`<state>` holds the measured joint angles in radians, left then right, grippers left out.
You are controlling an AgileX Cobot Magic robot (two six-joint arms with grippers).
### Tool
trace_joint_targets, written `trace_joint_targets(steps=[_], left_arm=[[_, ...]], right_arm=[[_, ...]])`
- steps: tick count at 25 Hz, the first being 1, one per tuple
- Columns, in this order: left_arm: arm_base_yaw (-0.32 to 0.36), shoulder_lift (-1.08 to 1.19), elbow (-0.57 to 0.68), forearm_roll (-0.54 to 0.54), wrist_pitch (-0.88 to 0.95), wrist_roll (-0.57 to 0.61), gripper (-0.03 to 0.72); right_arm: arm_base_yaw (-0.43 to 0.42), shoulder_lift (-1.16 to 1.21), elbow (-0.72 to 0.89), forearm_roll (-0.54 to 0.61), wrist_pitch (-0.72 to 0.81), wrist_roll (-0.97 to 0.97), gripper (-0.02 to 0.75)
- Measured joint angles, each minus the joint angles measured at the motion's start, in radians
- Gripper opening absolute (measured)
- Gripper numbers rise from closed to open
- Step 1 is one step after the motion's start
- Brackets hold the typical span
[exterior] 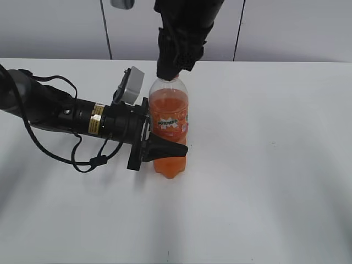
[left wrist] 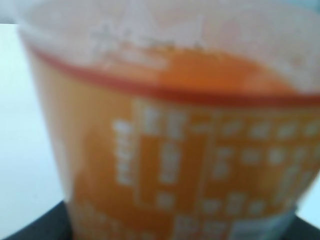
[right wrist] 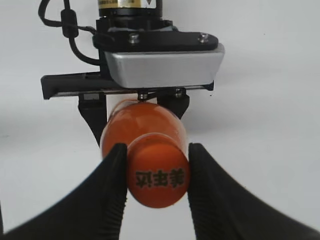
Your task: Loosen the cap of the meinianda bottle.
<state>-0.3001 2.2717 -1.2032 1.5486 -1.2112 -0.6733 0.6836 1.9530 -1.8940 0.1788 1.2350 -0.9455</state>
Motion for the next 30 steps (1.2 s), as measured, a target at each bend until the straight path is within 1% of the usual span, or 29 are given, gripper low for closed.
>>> trace_joint_targets(steps=[4, 11, 30], left_arm=[[0.0, 0.0, 0.0, 0.0, 0.0, 0.001, 0.413], [0.0, 0.0, 0.0, 0.0, 0.0, 0.002, 0.413], [0.002, 0.0, 0.0, 0.007, -0.006, 0.008, 0.413]], right_arm=[[0.0, 0.0, -0.001, 0.001, 0.002, -0.121, 0.275], [0.0, 0.0, -0.001, 0.005, 0.003, -0.219, 0.275], [-0.002, 0.0, -0.001, 0.031, 0.004, -0.242, 0.276]])
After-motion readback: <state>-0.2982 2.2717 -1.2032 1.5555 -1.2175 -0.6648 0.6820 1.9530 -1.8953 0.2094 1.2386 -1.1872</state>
